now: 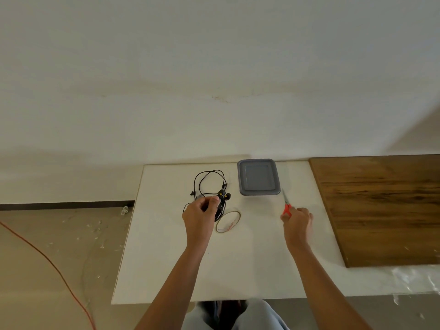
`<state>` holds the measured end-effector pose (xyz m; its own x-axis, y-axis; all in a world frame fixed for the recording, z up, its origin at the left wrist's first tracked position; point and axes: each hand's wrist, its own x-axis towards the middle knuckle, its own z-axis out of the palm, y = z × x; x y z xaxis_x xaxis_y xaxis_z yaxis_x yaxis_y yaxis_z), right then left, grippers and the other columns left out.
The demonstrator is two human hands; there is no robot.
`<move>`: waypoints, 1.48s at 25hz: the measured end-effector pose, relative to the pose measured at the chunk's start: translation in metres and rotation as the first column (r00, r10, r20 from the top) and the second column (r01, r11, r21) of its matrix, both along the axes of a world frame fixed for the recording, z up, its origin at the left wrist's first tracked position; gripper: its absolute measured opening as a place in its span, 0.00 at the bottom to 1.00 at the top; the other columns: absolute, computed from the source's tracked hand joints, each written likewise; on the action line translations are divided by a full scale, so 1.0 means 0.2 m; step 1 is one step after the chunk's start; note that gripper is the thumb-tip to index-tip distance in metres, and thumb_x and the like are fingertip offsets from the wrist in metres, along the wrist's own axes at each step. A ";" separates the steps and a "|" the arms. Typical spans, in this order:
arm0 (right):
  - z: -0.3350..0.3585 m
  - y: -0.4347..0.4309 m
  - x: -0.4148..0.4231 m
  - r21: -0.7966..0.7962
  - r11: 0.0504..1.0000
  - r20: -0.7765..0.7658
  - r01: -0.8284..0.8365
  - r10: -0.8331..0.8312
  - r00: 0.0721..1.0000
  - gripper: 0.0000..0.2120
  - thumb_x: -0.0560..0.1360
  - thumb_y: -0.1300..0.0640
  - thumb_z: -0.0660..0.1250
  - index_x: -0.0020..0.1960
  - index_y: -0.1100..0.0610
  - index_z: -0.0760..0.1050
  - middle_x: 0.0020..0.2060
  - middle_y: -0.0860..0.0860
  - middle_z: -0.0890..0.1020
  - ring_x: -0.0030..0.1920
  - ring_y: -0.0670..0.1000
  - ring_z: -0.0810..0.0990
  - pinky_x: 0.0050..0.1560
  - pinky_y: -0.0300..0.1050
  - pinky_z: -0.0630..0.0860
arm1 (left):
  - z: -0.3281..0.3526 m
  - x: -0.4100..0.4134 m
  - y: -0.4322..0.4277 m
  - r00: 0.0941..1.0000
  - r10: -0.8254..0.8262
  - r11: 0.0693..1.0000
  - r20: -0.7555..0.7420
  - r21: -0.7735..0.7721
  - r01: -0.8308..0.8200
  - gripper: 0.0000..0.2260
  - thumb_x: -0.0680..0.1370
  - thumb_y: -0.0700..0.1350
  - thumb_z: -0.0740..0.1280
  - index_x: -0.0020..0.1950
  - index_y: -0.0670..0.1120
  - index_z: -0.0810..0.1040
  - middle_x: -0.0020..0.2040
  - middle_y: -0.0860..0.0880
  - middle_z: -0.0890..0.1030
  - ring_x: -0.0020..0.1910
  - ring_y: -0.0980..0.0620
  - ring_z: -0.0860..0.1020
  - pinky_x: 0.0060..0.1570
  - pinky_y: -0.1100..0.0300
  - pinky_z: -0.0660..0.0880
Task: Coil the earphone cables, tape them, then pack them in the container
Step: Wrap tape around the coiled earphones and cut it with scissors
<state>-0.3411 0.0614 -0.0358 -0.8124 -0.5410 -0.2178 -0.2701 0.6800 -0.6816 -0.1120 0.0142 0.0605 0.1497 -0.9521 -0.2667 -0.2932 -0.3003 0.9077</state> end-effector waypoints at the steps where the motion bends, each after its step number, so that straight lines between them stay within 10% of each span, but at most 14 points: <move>1: 0.01 0.02 0.03 -0.008 0.999 0.041 0.038 -0.038 0.998 0.05 0.78 0.57 0.61 0.50 0.58 0.74 0.47 0.53 0.75 0.43 0.55 0.76 0.43 0.53 0.76 | 0.01 0.00 0.00 1.000 -0.004 1.000 0.007 -0.004 0.004 0.09 0.76 0.48 0.68 0.37 0.50 0.82 0.27 0.57 0.79 0.27 0.61 0.73 0.32 0.65 0.67; 16: 0.09 0.23 0.30 0.444 0.832 -0.267 -0.333 0.478 0.837 0.12 0.80 0.48 0.60 0.51 0.55 0.77 0.42 0.49 0.82 0.39 0.47 0.78 0.36 0.40 0.75 | 0.08 0.03 0.03 0.976 -0.097 0.965 0.194 -0.220 0.140 0.06 0.77 0.45 0.68 0.46 0.45 0.84 0.35 0.56 0.81 0.36 0.65 0.77 0.36 0.77 0.68; 22: 0.16 0.33 0.37 -0.161 0.911 0.148 -0.380 0.403 0.903 0.07 0.75 0.57 0.70 0.51 0.54 0.75 0.40 0.46 0.85 0.38 0.48 0.82 0.34 0.31 0.74 | 0.04 0.06 0.01 0.994 0.063 0.997 -0.086 0.046 -0.059 0.10 0.75 0.46 0.69 0.33 0.49 0.80 0.27 0.56 0.77 0.24 0.62 0.71 0.25 0.74 0.66; 25: 0.26 0.32 0.49 -0.422 0.858 0.574 -0.293 0.504 0.646 0.10 0.70 0.60 0.71 0.50 0.54 0.76 0.37 0.54 0.86 0.32 0.49 0.75 0.30 0.36 0.71 | 0.02 0.07 0.00 0.961 0.152 0.974 -0.232 0.199 -0.106 0.07 0.74 0.45 0.71 0.37 0.46 0.83 0.30 0.52 0.77 0.26 0.60 0.71 0.28 0.70 0.67; 30: 0.31 0.28 0.64 -0.541 0.795 0.764 -0.276 0.601 0.234 0.13 0.71 0.60 0.70 0.53 0.60 0.72 0.39 0.57 0.83 0.42 0.53 0.77 0.36 0.39 0.70 | 0.01 0.08 -0.01 0.937 0.186 0.952 -0.297 0.289 -0.098 0.09 0.74 0.47 0.71 0.33 0.48 0.82 0.31 0.50 0.77 0.35 0.52 0.73 0.44 0.56 0.70; 37: 0.31 0.21 0.73 -0.485 0.861 0.869 -0.155 0.494 0.027 0.14 0.73 0.52 0.69 0.51 0.60 0.72 0.39 0.57 0.80 0.39 0.49 0.77 0.38 0.38 0.71 | -0.03 0.10 0.00 0.918 0.216 0.932 -0.332 0.350 -0.092 0.10 0.74 0.46 0.71 0.40 0.40 0.80 0.28 0.50 0.71 0.32 0.50 0.68 0.39 0.55 0.67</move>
